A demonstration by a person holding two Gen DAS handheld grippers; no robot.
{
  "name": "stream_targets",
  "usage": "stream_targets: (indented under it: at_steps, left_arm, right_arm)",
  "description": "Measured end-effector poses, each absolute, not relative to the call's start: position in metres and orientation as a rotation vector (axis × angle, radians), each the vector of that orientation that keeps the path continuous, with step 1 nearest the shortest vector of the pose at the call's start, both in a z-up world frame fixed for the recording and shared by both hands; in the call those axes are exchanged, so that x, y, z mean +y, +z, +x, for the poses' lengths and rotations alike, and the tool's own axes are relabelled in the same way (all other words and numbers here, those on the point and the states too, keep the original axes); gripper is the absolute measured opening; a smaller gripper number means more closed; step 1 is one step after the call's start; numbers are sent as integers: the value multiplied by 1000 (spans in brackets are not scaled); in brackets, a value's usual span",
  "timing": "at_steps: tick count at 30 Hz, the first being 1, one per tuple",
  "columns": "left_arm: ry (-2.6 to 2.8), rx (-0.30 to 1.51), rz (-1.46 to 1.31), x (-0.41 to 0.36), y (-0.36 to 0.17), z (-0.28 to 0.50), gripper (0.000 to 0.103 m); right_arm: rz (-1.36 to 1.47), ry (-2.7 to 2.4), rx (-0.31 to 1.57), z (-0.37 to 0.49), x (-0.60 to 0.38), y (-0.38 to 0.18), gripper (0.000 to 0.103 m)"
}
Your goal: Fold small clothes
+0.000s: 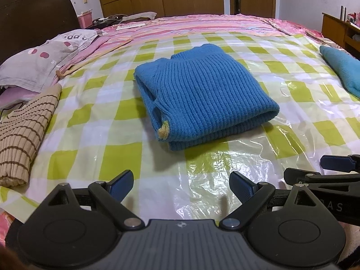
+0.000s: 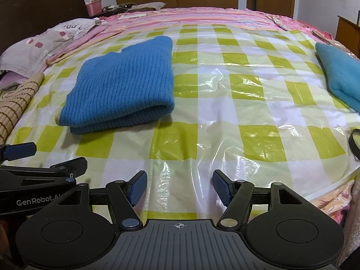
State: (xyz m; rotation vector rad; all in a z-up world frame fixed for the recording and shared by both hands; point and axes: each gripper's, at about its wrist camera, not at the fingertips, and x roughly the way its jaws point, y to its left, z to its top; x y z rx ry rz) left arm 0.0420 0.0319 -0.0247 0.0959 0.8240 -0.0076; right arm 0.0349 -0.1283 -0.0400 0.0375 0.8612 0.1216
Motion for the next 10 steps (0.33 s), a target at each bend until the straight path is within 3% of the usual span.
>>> stream_targets:
  at_steps: [10]
  left_arm:
    - [-5,825,94,32,-25,43,97]
  right_arm:
    - [42,120,858,34,-128,-39,65]
